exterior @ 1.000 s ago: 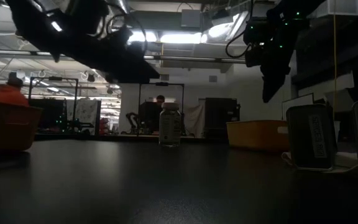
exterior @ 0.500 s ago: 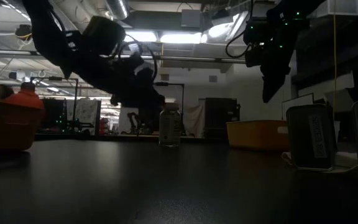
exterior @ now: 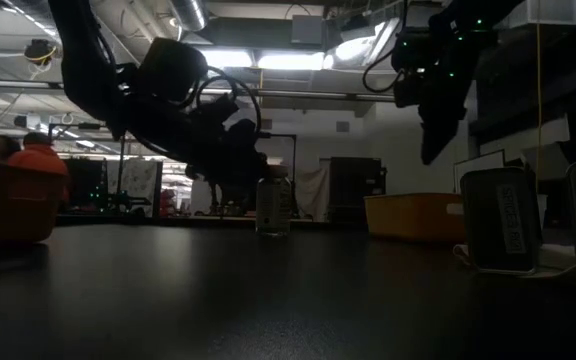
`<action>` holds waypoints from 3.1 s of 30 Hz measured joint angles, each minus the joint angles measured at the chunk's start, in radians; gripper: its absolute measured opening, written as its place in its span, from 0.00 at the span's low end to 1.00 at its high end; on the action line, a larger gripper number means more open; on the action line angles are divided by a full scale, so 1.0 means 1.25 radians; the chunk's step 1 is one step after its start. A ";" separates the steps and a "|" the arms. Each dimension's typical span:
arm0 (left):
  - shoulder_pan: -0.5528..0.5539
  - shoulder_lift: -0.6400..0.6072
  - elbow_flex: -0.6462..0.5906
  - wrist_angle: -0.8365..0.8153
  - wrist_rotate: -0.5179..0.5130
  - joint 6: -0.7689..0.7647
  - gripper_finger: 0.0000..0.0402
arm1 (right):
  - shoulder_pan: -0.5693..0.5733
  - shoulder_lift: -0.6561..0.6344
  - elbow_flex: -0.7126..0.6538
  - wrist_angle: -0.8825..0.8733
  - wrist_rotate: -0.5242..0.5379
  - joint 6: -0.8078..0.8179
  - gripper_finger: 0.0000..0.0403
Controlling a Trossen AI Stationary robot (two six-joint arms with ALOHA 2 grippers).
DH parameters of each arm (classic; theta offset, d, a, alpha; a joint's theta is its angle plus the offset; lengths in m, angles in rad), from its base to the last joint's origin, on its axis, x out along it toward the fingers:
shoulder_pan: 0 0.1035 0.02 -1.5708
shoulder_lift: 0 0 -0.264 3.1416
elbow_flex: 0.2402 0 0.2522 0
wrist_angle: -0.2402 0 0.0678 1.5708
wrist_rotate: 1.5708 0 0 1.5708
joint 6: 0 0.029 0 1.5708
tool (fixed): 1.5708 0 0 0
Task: Sort spices by type
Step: Put the white seasoning bottle into the orange bin
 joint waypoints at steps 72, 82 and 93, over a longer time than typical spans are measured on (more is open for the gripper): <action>-0.477 -0.605 0.129 -1.115 0.085 -0.394 0.48 | 0.000 0.000 0.000 0.015 0.000 0.000 0.56; -0.552 -0.603 0.072 -1.111 0.017 -0.524 0.47 | 0.000 0.000 0.000 0.016 0.000 0.000 0.56; -0.602 -0.602 0.032 -1.111 -0.106 -0.572 0.47 | 0.000 0.000 0.000 0.017 0.000 0.000 0.56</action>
